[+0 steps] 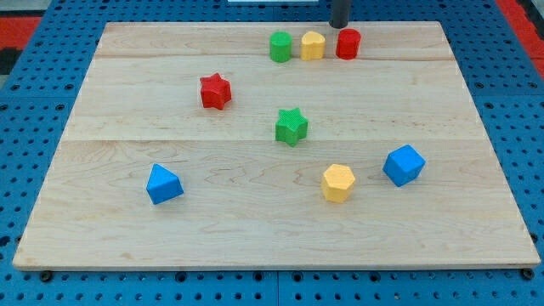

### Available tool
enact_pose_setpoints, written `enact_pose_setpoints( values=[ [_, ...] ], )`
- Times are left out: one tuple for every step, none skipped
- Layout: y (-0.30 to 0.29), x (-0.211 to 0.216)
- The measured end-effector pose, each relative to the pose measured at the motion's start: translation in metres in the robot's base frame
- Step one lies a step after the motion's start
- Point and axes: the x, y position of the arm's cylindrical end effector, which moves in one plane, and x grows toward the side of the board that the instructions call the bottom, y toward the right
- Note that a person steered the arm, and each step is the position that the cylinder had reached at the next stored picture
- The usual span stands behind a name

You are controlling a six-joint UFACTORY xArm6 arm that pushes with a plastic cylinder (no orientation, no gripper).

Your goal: Move the arm towards the top of the red circle

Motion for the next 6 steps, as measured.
enact_pose_setpoints(
  values=[
    [-0.003, 0.003],
    [-0.002, 0.017],
    [0.001, 0.026],
    [0.001, 0.027],
    [0.001, 0.027],
    [0.001, 0.027]
  ],
)
